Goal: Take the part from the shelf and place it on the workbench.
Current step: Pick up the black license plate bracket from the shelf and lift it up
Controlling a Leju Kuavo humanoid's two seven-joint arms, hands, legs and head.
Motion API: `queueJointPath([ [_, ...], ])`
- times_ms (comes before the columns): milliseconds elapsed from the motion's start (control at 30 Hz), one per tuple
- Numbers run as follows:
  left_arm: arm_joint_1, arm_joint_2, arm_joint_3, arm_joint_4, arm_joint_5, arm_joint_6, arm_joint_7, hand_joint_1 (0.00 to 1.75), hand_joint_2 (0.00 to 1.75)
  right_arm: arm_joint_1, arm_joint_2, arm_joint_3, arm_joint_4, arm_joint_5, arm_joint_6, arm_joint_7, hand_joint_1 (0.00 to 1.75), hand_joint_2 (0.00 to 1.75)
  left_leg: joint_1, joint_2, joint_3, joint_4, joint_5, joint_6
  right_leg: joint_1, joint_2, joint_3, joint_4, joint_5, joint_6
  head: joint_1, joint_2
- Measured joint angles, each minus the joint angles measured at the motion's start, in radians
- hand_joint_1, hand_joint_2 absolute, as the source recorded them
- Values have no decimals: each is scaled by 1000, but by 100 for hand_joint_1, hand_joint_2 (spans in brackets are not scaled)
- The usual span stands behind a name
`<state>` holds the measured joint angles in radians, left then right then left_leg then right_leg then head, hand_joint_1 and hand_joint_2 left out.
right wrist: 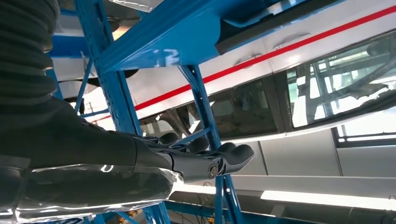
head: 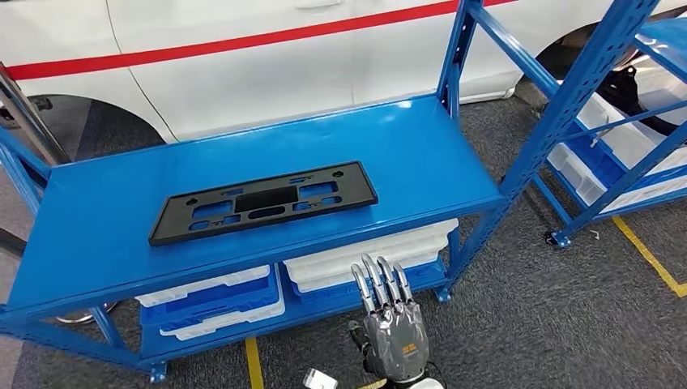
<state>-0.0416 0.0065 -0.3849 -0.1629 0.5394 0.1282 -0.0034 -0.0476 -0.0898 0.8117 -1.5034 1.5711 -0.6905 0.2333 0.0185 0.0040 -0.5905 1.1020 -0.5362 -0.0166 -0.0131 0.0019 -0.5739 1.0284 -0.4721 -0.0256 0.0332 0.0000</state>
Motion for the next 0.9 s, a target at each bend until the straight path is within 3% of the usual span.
queueJointPath([
  [67, 0, 0, 0, 0, 0, 0, 0, 0, 0, 2, 3, -5, 0, 0, 0, -19, 0, 175, 0, 0, -62, 135, -65, -2, 4, -1, -2, 0, 0, -6, 0, 0],
  [100, 0, 0, 0, 0, 0, 0, 0, 0, 0, 4, 4, -8, 1, 0, 0, -26, 0, 175, 0, 0, -86, 187, -80, -2, 7, -1, -2, 1, -1, -7, 0, 0],
  [133, 1, 0, 0, 0, 0, 0, 0, 0, 0, 5, 5, -10, 2, 0, 0, -30, 0, 175, 0, 0, -93, 201, -74, -1, 9, -1, -1, 1, -1, -8, 0, 0],
  [167, 2, 0, 0, 0, 0, 0, 0, 0, 0, 6, 6, -13, 2, 0, 0, -31, 0, 175, 0, 0, -78, 171, -47, 1, 10, 1, 0, 2, -2, -8, 0, 0],
  [233, 2, 0, 0, 0, 0, 0, 0, 0, 0, 7, 9, -17, 3, 0, 0, -34, 0, 175, -1, 0, -14, 35, 23, 8, 11, 3, 3, 5, -5, -6, 0, 0],
  [300, 1, 1, -1, 0, 0, 0, 0, 0, 0, 8, 12, -21, 3, 1, 0, -38, 0, 175, -6, -2, 30, -62, 53, 14, 13, 4, 1, 8, -7, 2, 0, 0],
  [400, 0, 1, -2, 0, 0, -1, -2, 0, 0, 10, 15, -27, 4, 2, 0, -44, 0, 175, -8, -5, 40, -90, 41, 34, 12, 3, -5, 30, 5, 23, 0, 0],
  [467, 3, 1, -5, 0, -1, -1, -3, 0, 0, 13, 16, -33, 4, 2, -1, -47, 0, 175, -6, -5, 61, -98, 34, 50, 9, 2, -23, 80, 0, 36, 1, 0],
  [567, 5, 1, -11, 0, -2, -1, -5, 0, 0, 16, 17, -40, 4, 2, -2, -52, 0, 175, -6, -2, 85, -98, 24, 58, 5, 1, -113, 234, -78, 44, 2, 0],
  [633, 5, 1, -13, 0, -2, 0, -6, 0, 0, 19, 17, -43, 5, 2, -2, -56, 0, 175, -5, -2, 99, -96, 20, 53, 3, 1, -168, 299, -98, 46, 2, 0],
  [667, 5, 1, -14, 0, -2, 0, -7, 0, 0, 21, 17, -44, 5, 2, -2, -58, 0, 175, -5, -3, 108, -95, 15, 50, 1, 1, -173, 284, -83, 46, 2, 0],
  [733, 5, 1, -15, 0, -2, 2, -9, 0, 0, 22, 17, -47, 5, 2, -2, -61, 0, 175, -4, -6, 126, -95, -2, 42, -1, 0, -140, 166, -4, 39, 2, 0],
  [800, 3, 1, -16, 1, -1, 4, -11, 0, 0, 24, 17, -50, 7, 2, -2, -63, 0, 175, -4, -7, 138, -91, -20, 31, 5, 0, -111, 67, 50, 30, 1, 0],
  [833, 1, 1, -17, 2, -1, 6, -12, 0, 0, 26, 18, -50, 8, 2, -2, -63, 0, 175, -4, -7, 138, -89, -27, 24, 8, 0, -108, 48, 61, 25, 1, 0],
  [900, -2, 1, -17, 2, -1, 8, -13, 0, 0, 29, 20, -52, 8, 2, -2, -63, 0, 175, -5, -7, 137, -84, -28, 10, 11, 1, -106, 47, 58, 13, 1, 0],
])
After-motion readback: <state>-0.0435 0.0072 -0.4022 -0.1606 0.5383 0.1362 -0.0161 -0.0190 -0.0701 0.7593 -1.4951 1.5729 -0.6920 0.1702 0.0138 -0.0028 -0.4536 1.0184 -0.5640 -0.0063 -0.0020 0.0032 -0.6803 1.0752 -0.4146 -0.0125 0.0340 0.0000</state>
